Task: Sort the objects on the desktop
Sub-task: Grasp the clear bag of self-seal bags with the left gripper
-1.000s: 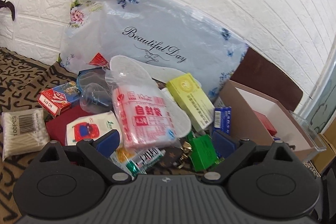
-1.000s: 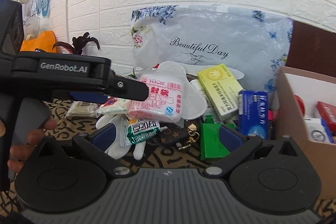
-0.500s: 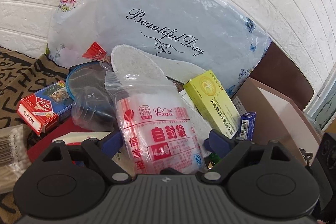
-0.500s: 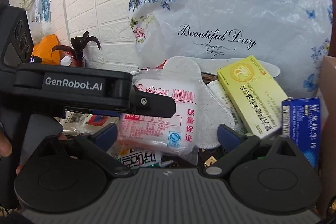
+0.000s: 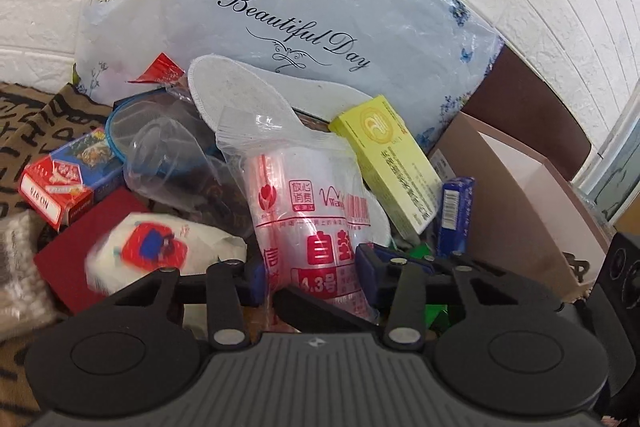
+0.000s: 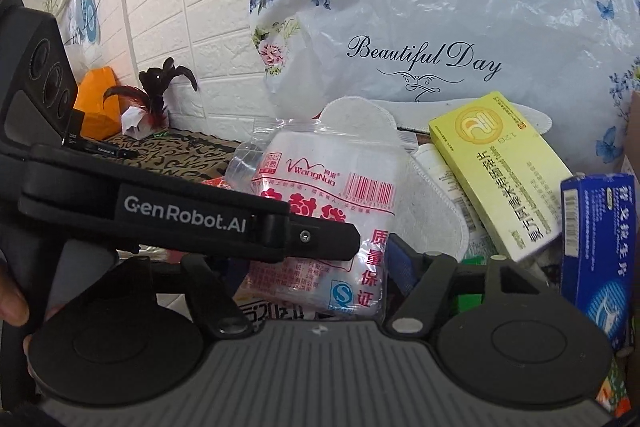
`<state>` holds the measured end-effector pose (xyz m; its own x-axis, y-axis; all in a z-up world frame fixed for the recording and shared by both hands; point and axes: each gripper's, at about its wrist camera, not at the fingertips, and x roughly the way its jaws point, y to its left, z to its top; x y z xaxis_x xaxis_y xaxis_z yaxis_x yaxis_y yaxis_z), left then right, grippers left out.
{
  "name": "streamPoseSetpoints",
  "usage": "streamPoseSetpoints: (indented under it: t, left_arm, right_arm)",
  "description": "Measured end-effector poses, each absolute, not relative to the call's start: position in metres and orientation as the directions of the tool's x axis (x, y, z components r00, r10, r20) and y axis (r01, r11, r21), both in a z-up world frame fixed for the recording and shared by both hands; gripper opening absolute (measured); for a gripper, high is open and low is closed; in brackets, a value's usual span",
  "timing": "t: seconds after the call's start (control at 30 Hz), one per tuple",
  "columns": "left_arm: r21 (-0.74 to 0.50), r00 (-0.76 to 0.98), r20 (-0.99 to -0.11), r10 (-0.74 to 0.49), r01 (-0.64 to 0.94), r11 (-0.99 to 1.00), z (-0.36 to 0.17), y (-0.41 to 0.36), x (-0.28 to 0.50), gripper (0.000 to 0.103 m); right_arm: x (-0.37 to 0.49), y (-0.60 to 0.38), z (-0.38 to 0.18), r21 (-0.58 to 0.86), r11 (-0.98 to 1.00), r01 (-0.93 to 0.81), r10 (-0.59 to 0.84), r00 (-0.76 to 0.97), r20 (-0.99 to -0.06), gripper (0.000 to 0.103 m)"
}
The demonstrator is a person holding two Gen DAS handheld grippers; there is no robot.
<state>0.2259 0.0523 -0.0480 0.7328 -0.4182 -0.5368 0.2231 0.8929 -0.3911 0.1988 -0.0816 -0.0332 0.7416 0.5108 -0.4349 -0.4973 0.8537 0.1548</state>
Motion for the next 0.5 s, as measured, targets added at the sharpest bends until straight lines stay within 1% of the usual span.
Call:
streamPoseSetpoints:
  t: [0.13,0.23,0.37,0.5]
  left_arm:
    - [-0.392,0.740,-0.507,-0.443,0.260,0.883,-0.037,0.043,0.187,0.045]
    - [-0.405,0.725,-0.511,-0.463,0.272,0.873,-0.032,0.032,0.153,0.045]
    - [-0.416,0.679,-0.530,-0.508,0.315,0.853,-0.040,0.011,0.112,0.045]
    - [-0.441,0.623,-0.546,-0.560,0.354,0.825,-0.054,-0.014,0.080,0.045]
  right_arm:
    - [0.169,-0.091,-0.026,0.180,0.849,-0.496,0.523,0.741,-0.421,0.066]
    - [0.137,-0.100,-0.014,0.175,0.843,-0.508,0.531,0.735,-0.421,0.066]
    - [0.090,-0.115,-0.008,0.171,0.847,-0.503,0.519,0.714,-0.469,0.067]
    - [0.042,-0.138,-0.014,0.187,0.872,-0.453,0.479,0.706,-0.521,0.067]
